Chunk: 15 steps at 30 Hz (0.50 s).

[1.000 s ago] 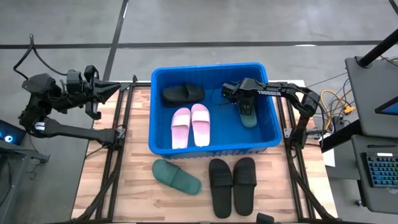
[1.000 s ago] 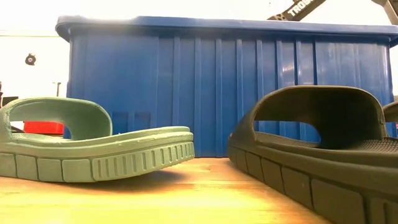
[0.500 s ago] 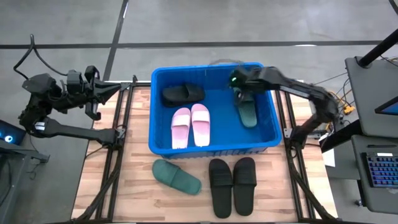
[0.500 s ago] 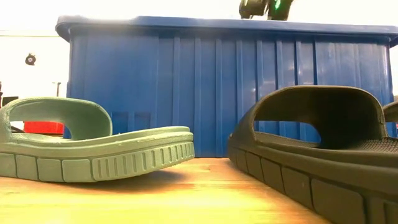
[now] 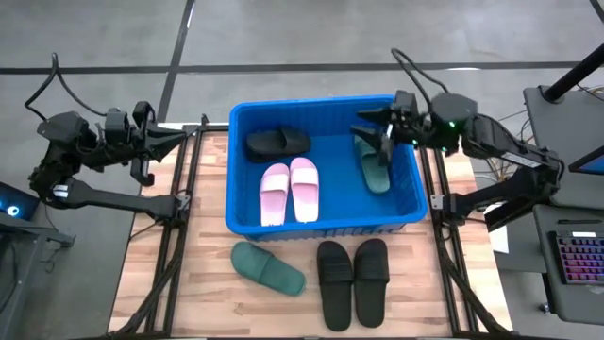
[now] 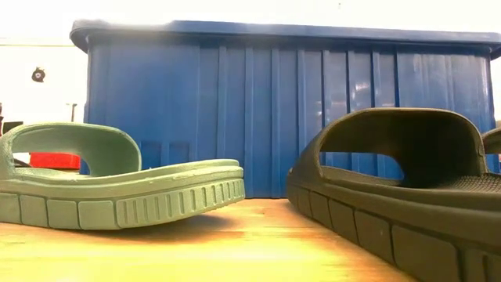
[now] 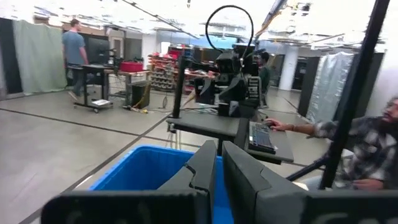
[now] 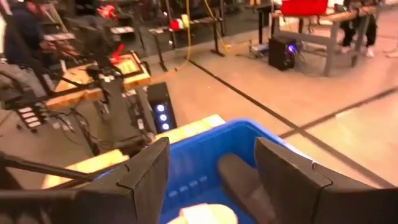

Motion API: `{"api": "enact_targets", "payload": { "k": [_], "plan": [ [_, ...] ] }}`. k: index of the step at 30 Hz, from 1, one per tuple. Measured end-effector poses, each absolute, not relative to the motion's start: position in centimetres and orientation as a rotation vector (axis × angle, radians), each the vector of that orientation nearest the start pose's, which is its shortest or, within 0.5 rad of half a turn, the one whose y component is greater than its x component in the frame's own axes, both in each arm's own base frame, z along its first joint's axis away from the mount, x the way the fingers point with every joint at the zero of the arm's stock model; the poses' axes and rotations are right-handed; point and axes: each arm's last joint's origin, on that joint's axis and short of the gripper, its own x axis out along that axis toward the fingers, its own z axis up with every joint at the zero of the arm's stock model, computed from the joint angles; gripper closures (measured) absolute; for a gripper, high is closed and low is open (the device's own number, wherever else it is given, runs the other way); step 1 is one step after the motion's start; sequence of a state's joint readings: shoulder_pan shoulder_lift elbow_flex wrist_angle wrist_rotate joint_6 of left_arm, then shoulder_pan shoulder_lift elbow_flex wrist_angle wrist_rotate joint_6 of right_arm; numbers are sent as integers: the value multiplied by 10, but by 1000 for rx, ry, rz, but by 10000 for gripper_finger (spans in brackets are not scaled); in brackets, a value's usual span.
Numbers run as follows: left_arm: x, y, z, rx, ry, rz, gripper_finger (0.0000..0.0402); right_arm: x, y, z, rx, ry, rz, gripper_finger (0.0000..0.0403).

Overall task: Pick and place slides into bin
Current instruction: Put the green slide into the blue container

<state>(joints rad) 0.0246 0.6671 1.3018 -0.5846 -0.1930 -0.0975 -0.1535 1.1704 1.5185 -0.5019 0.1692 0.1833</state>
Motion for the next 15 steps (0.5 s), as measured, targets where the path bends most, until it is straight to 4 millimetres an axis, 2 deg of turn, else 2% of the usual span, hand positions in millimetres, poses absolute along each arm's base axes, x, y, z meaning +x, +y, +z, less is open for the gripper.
{"api": "enact_targets", "payload": {
  "k": [5, 9, 12, 15],
  "plan": [
    [75, 4, 465, -99, -43, 104, 359, 216, -14, 471, 163, 142, -298, 179],
    [88, 1, 463, -155, -1, -30, 292, 218, 0, 470, 192, 144, -261, 179],
    [101, -3, 460, -256, 53, -151, 237, 220, 9, 469, 207, 144, -273, 179],
    [111, -4, 457, -370, 99, -195, 201, 221, 14, 468, 212, 143, -300, 179]
  ]
}}
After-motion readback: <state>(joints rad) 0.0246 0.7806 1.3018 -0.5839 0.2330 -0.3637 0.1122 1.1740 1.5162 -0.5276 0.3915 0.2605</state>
